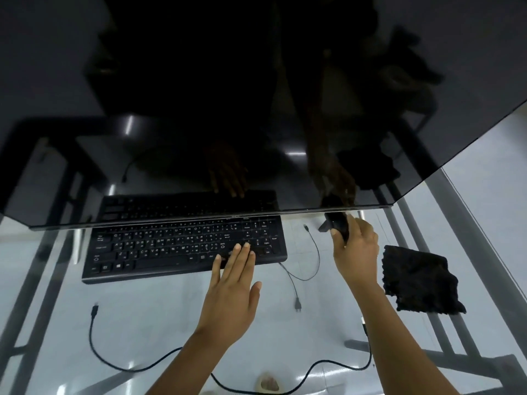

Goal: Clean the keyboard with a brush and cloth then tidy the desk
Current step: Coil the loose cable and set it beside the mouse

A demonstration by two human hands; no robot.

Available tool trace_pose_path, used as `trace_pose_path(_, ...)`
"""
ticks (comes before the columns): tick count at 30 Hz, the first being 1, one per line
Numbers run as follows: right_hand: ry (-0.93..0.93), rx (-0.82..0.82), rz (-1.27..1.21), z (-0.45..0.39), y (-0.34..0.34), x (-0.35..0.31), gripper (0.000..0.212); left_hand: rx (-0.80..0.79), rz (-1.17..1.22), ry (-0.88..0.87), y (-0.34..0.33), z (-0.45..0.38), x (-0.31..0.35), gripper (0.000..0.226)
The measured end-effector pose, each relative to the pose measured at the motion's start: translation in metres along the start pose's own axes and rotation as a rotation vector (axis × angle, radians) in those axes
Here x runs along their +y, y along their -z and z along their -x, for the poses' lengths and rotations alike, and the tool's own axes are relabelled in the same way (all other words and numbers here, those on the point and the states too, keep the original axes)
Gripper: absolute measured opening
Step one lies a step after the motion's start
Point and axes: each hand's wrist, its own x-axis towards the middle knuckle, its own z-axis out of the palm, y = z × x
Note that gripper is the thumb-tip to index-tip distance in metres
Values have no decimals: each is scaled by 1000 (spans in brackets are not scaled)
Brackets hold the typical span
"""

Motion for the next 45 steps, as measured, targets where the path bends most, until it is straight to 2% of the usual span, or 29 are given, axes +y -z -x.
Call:
trace_pose_path(3,70,58,15,25,7,-14,44,-6,-11,13,11,18,-19,55)
trace_pose_path(5,169,34,-15,45,3,-34,41,-23,-35,22,20,34,-35,55)
trace_pose_path(10,380,-164,-108,99,-24,-109,40,35,-54,119,45,79,-80,54)
trace_pose_path(13,474,-262,-139,128,-33,-156,40,90,15,164,59,104,-104,49)
trace_pose_path(15,539,-318,-124,148,-38,-182,39,96,92,126,66,125,-116,40)
trace_pose_path(18,624,-413,-104,178,-43,-210,39,22,106,20,67,157,-128,32)
trace_pose_path(22,671,-594,-43,203,-44,-227,42,77,55,8,55,174,-137,17)
trace_pose_path(24,668,-707,-60,210,-42,-229,41,117,31,16,50,172,-138,14)
trace_pose_path(27,611,-834,-164,210,-32,-231,31,190,151,115,60,160,-136,20)
trace_pose_path(31,597,-772,-234,192,1,-236,21,265,344,186,105,132,-124,18)
trace_pose_path(34,569,-667,-290,168,37,-241,20,246,531,260,143,110,-112,18)
trace_pose_path(39,613,-500,-364,133,103,-243,17,39,808,208,197,85,-89,41)
trace_pose_path(43,607,-347,-420,107,151,-238,18,-177,938,144,242,78,-55,45)
trace_pose_path(45,579,-299,-453,92,172,-234,19,-244,1090,94,266,78,-34,44)
